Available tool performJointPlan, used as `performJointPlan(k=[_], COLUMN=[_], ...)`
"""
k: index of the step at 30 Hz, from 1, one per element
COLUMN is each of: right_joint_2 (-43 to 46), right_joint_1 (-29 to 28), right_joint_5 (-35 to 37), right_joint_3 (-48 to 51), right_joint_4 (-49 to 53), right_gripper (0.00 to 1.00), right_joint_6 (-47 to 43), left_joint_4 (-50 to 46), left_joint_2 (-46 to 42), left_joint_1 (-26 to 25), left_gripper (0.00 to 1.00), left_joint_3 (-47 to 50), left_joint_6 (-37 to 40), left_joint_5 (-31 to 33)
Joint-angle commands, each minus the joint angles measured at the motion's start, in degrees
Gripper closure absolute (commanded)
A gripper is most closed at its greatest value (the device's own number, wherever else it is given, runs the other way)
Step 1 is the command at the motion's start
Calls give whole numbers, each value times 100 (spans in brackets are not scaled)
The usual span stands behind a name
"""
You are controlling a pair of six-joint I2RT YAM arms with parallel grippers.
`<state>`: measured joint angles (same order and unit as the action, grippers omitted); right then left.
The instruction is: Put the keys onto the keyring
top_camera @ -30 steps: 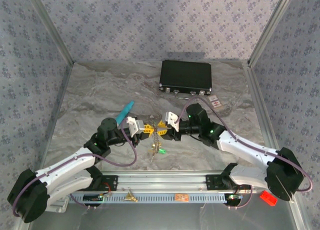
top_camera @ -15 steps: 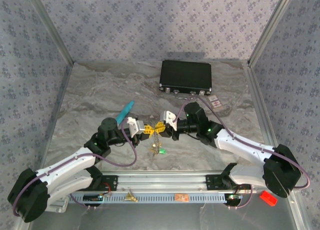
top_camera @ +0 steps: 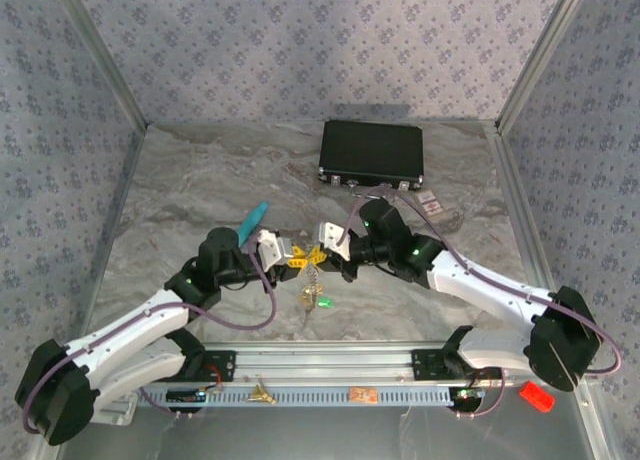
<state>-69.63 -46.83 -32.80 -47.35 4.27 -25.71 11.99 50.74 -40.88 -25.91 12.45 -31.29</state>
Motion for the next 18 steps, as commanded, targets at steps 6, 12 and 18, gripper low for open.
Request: performJointPlan(k=[6,12,18], right_joint_2=[-178,119,169], right_joint_1=[-211,53,69], right_joint_5=[44,139,274], right_joint_3=[-504,22,304], right_joint_4=[760,83,-30], right_gripper=[100,73,70], right_joint_6=[-559,-64,66], left_joint_4=[-579,-125,165], left_joint_2=[169,81,59], left_joint_1=[-25,-31,-33], left_gripper=[97,100,100], left_joint_3=[-380,-172,-68], left_joint_6=[452,345,253], left_joint_5=[-157,-209,-259])
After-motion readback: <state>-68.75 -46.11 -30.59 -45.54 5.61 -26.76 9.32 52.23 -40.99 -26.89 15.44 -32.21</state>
